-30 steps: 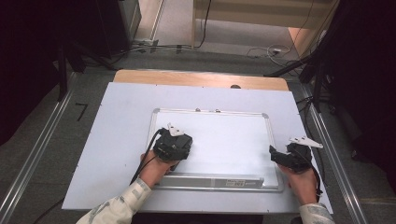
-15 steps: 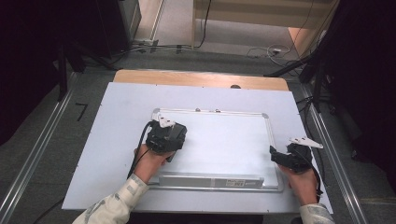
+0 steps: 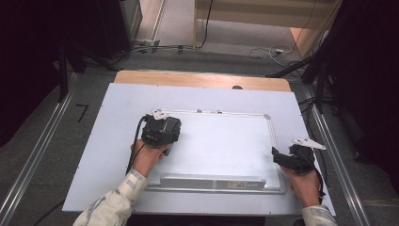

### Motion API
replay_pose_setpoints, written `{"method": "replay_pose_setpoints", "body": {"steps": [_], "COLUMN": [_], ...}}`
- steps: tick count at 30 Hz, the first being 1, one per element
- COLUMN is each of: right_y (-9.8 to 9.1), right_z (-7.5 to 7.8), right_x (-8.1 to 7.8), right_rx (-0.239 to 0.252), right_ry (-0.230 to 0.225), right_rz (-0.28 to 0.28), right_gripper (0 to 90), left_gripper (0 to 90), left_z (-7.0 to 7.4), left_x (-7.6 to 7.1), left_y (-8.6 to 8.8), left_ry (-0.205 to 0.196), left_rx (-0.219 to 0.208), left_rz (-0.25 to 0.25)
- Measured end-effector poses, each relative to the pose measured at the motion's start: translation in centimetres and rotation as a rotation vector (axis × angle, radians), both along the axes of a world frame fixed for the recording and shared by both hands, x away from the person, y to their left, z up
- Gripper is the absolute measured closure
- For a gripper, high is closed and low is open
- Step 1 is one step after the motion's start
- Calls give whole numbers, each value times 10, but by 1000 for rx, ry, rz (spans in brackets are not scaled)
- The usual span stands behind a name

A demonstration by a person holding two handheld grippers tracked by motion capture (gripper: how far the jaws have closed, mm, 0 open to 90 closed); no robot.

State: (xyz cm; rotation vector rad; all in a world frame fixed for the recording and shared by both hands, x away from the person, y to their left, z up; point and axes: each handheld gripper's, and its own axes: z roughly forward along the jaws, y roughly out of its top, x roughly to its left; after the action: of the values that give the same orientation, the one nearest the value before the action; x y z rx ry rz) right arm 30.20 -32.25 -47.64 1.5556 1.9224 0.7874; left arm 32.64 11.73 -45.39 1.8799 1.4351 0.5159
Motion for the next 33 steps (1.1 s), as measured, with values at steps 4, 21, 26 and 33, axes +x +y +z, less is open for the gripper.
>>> {"method": "replay_pose_setpoints", "body": {"steps": [4,21,26,33], "right_y": [0,0,0,0], "right_z": [0,1,1,1], "right_x": [0,0,0,0], "right_rx": [1,6,8,7], "right_ry": [-1,-3,-3,-3], "right_rz": [0,0,0,0], "right_gripper": [152,152,152,152], "left_gripper": [399,399,398,398], "left_z": [1,-5,-9,-15], "left_x": [4,30,38,51], "left_y": [2,6,9,8], "left_ry": [-3,39,36,51], "left_rx": [-6,-17,-12,27], "left_rz": [19,113,145,197]}}
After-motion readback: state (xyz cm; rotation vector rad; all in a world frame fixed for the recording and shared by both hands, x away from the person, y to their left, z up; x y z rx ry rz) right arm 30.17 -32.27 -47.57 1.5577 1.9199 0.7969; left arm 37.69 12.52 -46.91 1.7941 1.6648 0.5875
